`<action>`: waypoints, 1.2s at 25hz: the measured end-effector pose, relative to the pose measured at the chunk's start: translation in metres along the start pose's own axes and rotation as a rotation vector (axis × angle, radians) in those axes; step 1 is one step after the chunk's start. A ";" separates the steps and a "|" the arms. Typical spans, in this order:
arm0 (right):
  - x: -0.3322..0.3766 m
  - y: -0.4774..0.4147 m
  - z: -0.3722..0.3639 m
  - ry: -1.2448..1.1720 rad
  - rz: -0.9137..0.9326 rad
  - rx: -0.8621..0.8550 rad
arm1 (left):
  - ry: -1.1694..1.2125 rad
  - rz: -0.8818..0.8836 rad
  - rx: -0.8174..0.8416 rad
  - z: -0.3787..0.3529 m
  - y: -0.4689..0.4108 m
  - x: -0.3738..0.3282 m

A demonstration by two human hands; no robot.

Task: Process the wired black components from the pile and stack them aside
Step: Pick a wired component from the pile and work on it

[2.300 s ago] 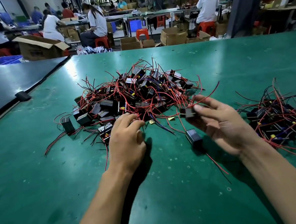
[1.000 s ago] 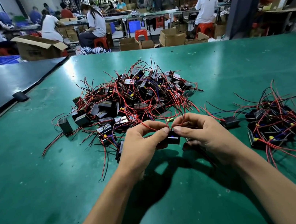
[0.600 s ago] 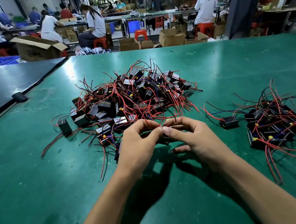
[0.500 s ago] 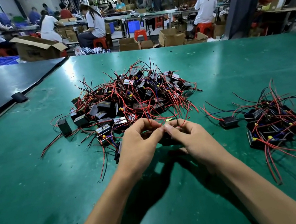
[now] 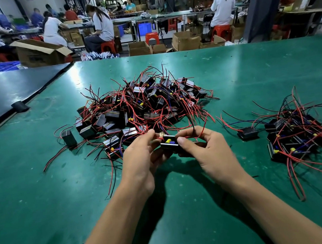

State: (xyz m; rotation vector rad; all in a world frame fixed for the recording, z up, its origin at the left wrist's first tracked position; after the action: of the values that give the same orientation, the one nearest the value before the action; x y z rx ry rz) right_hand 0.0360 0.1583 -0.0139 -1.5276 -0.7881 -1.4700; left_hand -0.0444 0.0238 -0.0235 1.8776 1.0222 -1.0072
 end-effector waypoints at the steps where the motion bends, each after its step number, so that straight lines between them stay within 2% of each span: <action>1: 0.001 -0.001 0.000 -0.002 0.000 0.019 | 0.016 0.028 -0.008 0.002 -0.001 0.000; 4: 0.003 -0.004 0.006 -0.069 0.006 0.081 | 0.054 0.067 0.030 0.003 -0.002 -0.002; 10: 0.003 -0.011 0.019 -0.362 -0.057 0.144 | 0.241 0.117 0.098 -0.005 0.002 -0.004; 15: 0.002 -0.012 0.023 -0.370 -0.047 0.129 | 0.365 0.234 0.044 -0.007 0.008 0.003; 17: 0.004 -0.012 0.027 -0.293 -0.048 0.110 | 0.167 0.213 -0.007 -0.003 0.008 0.004; 20: 0.008 -0.013 0.043 0.100 -0.011 0.060 | -0.234 -0.004 -0.024 -0.004 0.011 -0.007; 22: 0.006 -0.012 0.044 0.216 -0.046 0.098 | -0.533 -0.383 -0.010 -0.008 0.018 -0.021; 24: 0.003 -0.008 0.033 0.149 -0.094 0.211 | -0.891 -0.814 0.018 -0.020 0.031 -0.030; 25: 0.001 -0.007 0.027 0.107 -0.106 0.259 | -1.021 -0.934 0.075 -0.028 0.036 -0.029; 27: 0.000 -0.007 0.023 0.108 -0.101 0.294 | -1.152 -0.930 0.249 -0.038 0.035 -0.017; 30: -0.001 -0.007 0.026 0.217 -0.101 0.292 | -1.140 -0.736 0.418 -0.036 0.027 -0.005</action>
State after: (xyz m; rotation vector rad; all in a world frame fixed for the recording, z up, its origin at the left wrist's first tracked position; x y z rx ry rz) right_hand 0.0420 0.1849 -0.0124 -1.1045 -0.9139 -1.4896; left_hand -0.0121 0.0432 0.0023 0.7977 0.7670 -2.4540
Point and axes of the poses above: each hand's wrist, its own y-axis away from the middle knuckle, its own z-axis out of the back of the hand, x = y × z, the point moved 6 cm from there along -y, towards the middle knuckle, and after that the axes turned 4 degrees about x, right-handed, at the moved point
